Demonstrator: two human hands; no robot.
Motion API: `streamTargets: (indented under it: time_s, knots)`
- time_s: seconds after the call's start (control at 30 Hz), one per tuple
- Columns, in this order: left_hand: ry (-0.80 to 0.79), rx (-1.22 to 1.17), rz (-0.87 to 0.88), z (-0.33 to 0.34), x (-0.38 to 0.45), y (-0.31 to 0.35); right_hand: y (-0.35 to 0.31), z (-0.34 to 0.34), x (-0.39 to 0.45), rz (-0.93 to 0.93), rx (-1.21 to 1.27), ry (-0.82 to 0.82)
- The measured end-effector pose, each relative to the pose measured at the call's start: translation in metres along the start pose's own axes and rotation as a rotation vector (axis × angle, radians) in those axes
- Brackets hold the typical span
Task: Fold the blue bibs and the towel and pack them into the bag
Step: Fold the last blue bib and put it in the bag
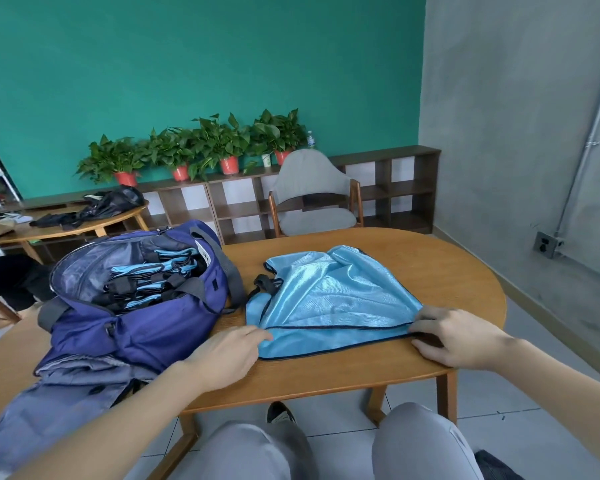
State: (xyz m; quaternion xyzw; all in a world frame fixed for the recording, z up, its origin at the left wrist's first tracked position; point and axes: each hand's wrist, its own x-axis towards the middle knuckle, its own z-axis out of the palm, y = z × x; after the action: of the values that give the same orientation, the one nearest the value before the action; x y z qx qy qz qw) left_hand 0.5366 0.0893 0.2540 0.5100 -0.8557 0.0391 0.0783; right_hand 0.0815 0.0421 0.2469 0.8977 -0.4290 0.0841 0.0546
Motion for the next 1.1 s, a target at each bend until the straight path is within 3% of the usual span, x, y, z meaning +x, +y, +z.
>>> streamTargets:
  time_s: [0.23,0.47,0.7,0.87,1.1]
  knots:
    - [-0.066,0.021,-0.016,0.002,-0.003,0.008,0.008,0.006,0.008,-0.062,-0.142,-0.004]
    - [0.015,0.131,-0.054,0.005,0.001,0.019,0.004,0.010,0.016,0.194,0.122,0.121]
    - [0.067,0.059,-0.092,0.015,0.009,0.004,0.017,0.012,0.014,-0.054,-0.108,-0.005]
    - [0.223,-0.074,-0.136,-0.001,0.010,-0.001,0.018,0.002,0.016,-0.096,-0.208,-0.067]
    - [0.482,-0.226,-0.253,-0.091,0.036,0.000,0.005,-0.043,0.035,0.171,-0.233,-0.070]
